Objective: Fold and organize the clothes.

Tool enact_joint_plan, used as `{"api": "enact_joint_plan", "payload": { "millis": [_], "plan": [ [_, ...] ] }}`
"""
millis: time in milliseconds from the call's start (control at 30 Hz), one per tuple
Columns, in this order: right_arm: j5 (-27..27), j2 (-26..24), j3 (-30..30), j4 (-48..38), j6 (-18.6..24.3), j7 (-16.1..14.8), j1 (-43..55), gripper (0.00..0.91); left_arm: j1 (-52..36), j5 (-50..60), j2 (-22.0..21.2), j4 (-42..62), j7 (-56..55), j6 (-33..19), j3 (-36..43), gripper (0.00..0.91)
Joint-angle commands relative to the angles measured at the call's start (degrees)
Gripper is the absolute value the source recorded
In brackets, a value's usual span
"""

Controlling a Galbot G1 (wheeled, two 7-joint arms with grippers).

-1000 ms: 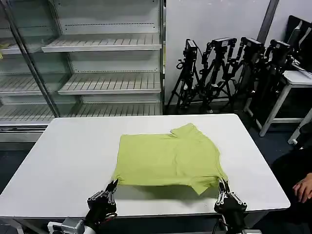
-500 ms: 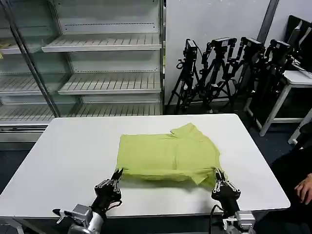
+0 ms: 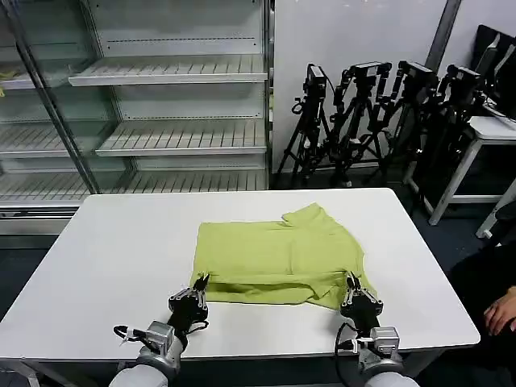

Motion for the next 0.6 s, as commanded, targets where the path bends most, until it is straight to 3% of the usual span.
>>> {"api": "enact_joint_plan", "payload": {
  "millis": [33, 433, 600],
  "plan": [
    [-2.3, 0.4, -0.8, -2.1, 0.0, -0.4, 1.0, 0.907, -1.2, 1.4, -0.1, 2.0, -0.5, 0.0, 0.3, 0.907],
    [-2.1, 0.8, 4.0, 5.2, 1.5, -0.9, -7.7, 0.907, 8.9, -0.9, -2.8, -5.2, -2.1, -0.5, -3.8, 0.907],
    [1.7, 0.1, 8.5, 7.1, -0.8, 0.2, -10.6, 0.907, 10.2, -5.2, -3.2, -5.8, -2.7, 1.1, -4.3, 0.907]
  ]
}}
